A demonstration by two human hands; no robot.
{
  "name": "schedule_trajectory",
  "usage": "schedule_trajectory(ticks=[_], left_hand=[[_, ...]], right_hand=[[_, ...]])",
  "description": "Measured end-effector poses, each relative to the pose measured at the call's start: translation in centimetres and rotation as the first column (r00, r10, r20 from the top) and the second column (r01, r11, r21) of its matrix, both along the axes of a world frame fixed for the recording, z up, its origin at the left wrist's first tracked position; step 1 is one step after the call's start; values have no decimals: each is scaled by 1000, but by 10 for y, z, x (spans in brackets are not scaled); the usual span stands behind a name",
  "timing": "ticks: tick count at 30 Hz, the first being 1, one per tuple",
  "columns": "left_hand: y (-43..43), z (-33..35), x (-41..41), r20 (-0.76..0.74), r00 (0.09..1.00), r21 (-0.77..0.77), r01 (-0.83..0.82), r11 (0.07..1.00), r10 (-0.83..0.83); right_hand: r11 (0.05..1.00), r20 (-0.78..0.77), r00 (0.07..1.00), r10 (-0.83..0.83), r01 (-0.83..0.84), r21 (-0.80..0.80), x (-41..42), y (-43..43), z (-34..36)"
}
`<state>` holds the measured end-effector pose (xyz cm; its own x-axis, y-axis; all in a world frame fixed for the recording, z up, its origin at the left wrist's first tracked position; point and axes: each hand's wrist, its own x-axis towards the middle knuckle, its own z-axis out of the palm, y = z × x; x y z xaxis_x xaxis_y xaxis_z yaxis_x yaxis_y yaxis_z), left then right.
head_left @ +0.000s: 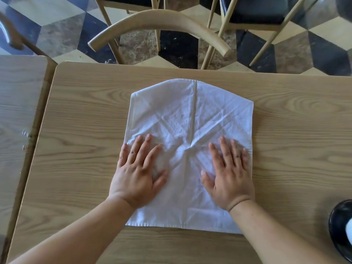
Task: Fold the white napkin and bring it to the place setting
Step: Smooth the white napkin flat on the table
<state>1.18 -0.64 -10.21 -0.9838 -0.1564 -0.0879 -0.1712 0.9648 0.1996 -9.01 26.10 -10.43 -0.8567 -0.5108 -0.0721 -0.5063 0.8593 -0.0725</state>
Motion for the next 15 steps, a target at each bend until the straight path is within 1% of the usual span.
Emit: schedule_trajectory(ticks=[4, 7, 8, 9, 10, 12, 13, 15], left_hand=[[-1, 1, -2, -11, 1000, 39, -7, 999, 8], [-10, 9, -10, -80, 996, 179, -23, 984, 38], [-14, 16, -16, -116, 989, 232, -67, 970, 96], [-18, 26, -25, -130, 971, 291, -155, 944, 199], [-22, 38, -35, -99, 940, 352, -274, 895, 327], [-37, 55, -63, 56, 844, 431, -502, 750, 533], [-46, 59, -77, 144, 789, 466, -587, 662, 598], [-64, 66, -103, 282, 691, 542, -687, 485, 665]], right_hand=[[1000, 1, 1000, 1, -1, 4, 0, 0, 1], [1000, 8, 1000, 3, -3, 26, -2, -1, 2], [999, 7, 1000, -2, 2, 33, -2, -1, 2], [999, 5, 1000, -6, 5, 36, -2, 0, 2], [999, 3, 1000, -7, 7, 32, -2, 0, 2], [1000, -7, 1000, -2, 2, 16, -2, 0, 1], [1000, -13, 1000, 2, -2, 10, -1, 1, 1], [1000, -13, 1000, 7, -7, 8, -1, 1, 0]])
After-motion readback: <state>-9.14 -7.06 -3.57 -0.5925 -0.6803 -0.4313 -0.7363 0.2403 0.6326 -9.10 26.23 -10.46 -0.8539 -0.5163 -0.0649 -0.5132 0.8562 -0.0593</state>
